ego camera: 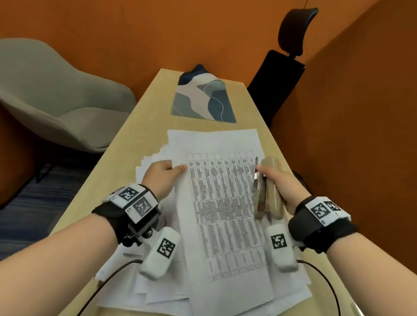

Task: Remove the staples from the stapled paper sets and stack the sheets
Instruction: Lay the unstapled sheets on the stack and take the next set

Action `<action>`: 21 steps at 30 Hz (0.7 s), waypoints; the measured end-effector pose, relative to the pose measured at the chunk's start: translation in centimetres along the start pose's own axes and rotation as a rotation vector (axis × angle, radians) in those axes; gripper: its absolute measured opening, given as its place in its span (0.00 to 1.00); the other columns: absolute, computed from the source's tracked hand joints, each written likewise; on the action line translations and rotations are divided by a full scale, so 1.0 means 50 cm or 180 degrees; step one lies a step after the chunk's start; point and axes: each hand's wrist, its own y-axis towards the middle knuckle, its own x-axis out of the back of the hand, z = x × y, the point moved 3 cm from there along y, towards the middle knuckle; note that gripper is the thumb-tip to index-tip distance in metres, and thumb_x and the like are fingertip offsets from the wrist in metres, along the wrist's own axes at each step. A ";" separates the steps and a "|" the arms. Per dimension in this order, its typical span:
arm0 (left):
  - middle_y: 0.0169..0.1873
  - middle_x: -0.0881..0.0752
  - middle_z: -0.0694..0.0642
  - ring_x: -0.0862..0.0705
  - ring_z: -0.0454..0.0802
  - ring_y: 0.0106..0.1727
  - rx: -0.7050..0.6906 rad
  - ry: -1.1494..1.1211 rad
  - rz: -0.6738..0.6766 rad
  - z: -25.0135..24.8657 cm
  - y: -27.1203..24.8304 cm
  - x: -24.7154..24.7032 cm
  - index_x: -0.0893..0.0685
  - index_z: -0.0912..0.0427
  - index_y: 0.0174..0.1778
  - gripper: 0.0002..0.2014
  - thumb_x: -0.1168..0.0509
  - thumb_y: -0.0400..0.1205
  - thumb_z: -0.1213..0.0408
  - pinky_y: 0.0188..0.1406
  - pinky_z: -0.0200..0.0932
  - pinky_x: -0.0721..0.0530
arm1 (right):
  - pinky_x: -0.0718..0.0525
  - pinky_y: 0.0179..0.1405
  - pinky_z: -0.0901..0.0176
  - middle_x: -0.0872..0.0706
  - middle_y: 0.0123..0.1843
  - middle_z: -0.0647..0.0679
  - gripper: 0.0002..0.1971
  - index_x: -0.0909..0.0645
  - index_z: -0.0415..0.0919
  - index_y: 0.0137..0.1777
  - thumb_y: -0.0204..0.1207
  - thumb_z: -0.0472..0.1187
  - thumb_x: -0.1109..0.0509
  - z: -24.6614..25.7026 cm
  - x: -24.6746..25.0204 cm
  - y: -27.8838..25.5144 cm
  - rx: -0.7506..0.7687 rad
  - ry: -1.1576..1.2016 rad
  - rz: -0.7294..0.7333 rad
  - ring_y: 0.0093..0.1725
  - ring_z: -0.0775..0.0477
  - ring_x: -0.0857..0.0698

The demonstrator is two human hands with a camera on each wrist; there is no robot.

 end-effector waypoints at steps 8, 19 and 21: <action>0.78 0.41 0.68 0.49 0.64 0.80 0.1080 0.1664 0.0342 0.090 0.010 0.036 0.40 0.44 0.79 0.32 0.35 0.79 0.57 0.77 0.55 0.40 | 0.17 0.31 0.54 0.16 0.36 0.36 0.22 0.22 0.30 0.56 0.72 0.48 0.26 -0.095 0.011 0.035 -0.0711 0.0418 -0.0248 0.28 0.41 0.17; 0.72 0.30 0.63 0.32 0.61 0.73 0.1157 0.2258 0.0505 0.117 0.046 0.109 0.33 0.53 0.76 0.31 0.30 0.77 0.63 0.65 0.47 0.24 | 0.17 0.30 0.55 0.18 0.34 0.38 0.16 0.22 0.33 0.51 0.73 0.46 0.27 -0.085 -0.124 0.031 -0.0783 0.0719 0.0192 0.27 0.43 0.19; 0.73 0.29 0.63 0.28 0.62 0.71 0.1200 0.2258 0.0433 0.116 0.054 0.139 0.33 0.56 0.76 0.31 0.30 0.77 0.65 0.61 0.46 0.24 | 0.17 0.30 0.54 0.17 0.34 0.38 0.19 0.22 0.32 0.54 0.73 0.47 0.26 -0.082 -0.154 0.030 -0.0788 0.0743 0.0243 0.27 0.42 0.18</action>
